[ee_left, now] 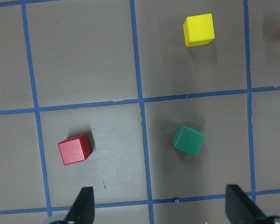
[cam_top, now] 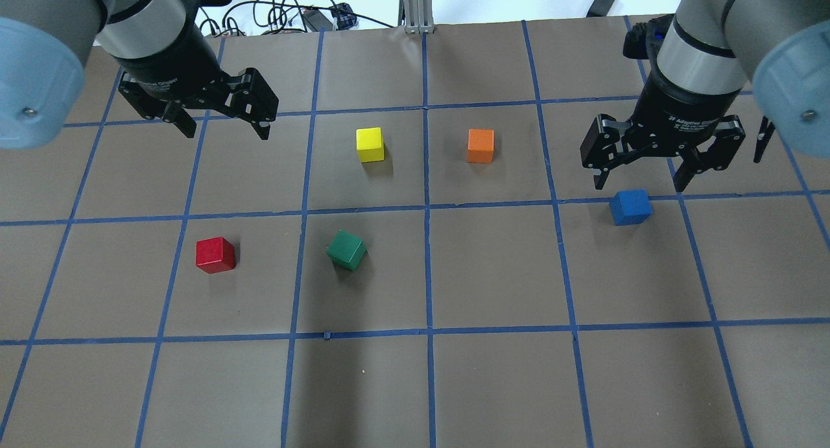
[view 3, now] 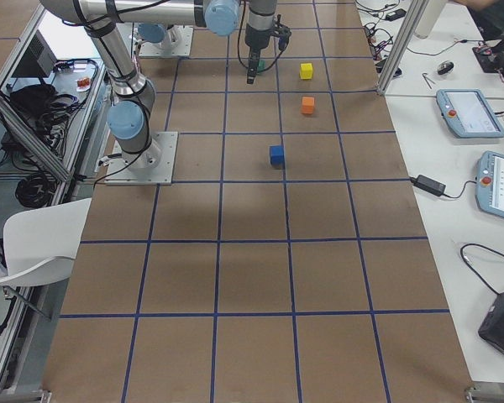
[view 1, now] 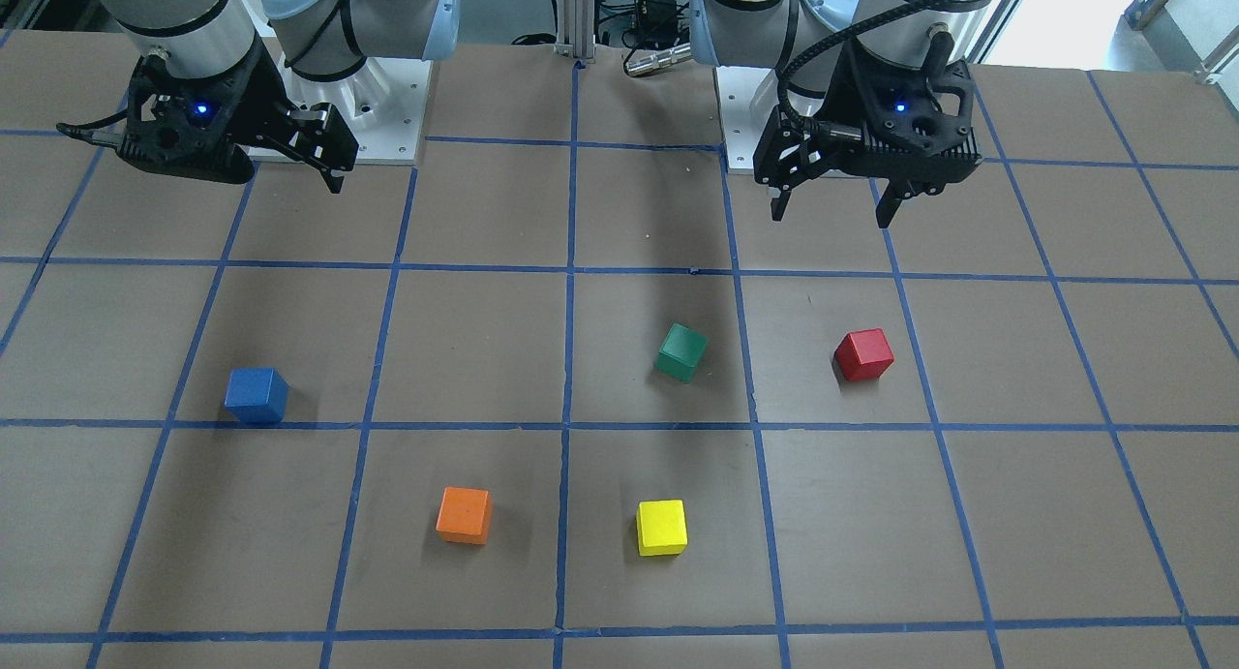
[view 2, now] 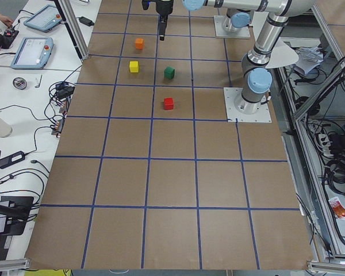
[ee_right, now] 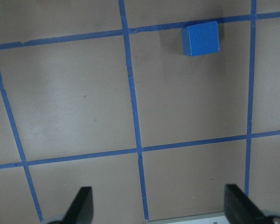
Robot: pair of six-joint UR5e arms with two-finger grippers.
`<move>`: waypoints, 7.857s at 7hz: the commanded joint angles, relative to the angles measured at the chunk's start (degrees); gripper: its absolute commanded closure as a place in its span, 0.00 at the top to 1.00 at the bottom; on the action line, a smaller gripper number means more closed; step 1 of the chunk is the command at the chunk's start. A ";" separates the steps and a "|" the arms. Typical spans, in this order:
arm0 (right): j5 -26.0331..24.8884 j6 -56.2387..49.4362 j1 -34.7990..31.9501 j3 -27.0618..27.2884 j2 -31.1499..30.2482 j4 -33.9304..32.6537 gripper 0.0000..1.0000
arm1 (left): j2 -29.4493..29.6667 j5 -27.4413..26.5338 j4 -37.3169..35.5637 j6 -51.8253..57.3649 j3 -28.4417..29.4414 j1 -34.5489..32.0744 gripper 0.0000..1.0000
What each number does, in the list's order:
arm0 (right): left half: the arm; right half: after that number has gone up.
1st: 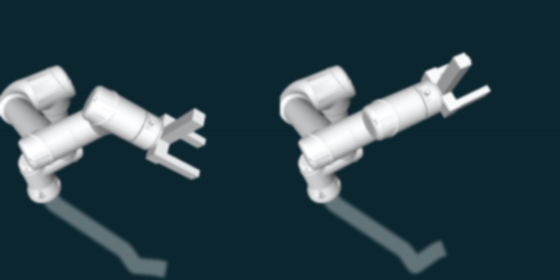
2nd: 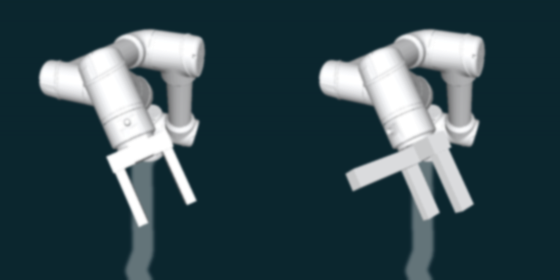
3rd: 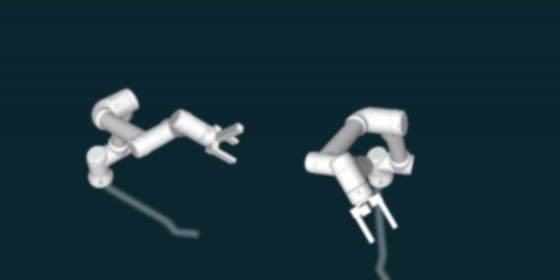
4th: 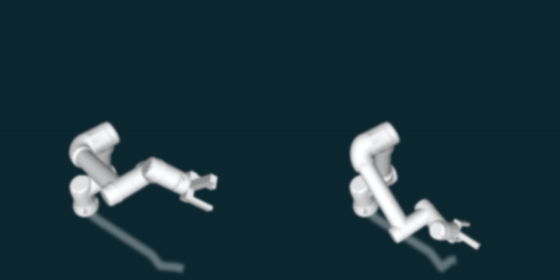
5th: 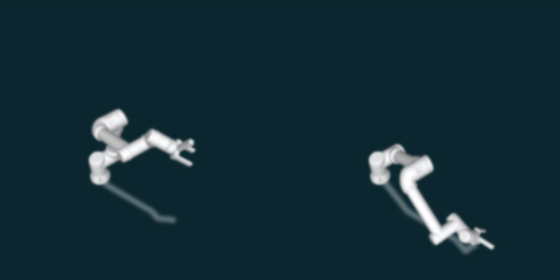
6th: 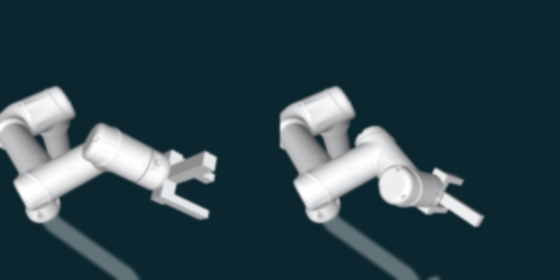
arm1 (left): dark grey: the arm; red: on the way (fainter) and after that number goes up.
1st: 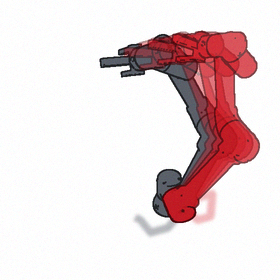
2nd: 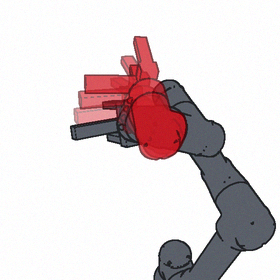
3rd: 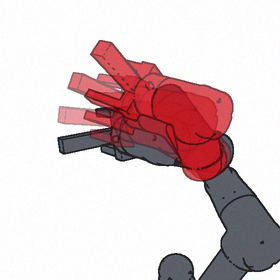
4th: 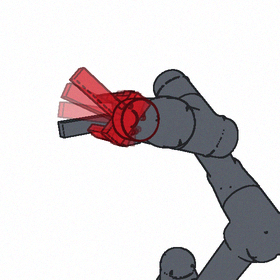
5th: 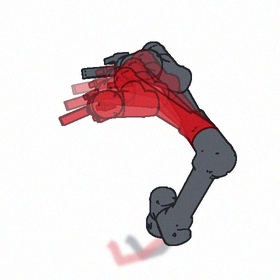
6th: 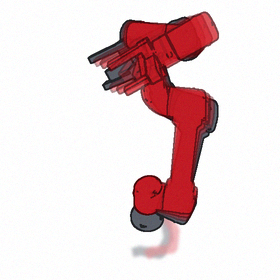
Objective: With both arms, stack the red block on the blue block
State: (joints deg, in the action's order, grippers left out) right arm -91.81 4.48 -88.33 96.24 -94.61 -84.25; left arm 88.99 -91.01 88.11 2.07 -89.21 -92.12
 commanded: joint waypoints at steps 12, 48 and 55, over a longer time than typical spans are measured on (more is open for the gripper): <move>0.93 -0.70 0.97 0.27 -2.59 -1.63 1.00 | 6.79 -1.10 -12.85 10.82 -15.09 14.74 1.00; 1.45 0.87 0.18 3.69 -3.13 -5.28 1.00 | 3.47 3.38 2.52 10.68 3.17 2.91 1.00; 5.24 5.45 -11.65 3.17 11.00 -30.05 1.00 | 3.73 2.42 2.94 0.83 4.31 2.92 1.00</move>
State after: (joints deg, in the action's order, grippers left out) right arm -86.07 9.66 -96.51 99.54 -86.96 -108.76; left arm 92.79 -87.93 90.08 4.15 -85.00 -89.09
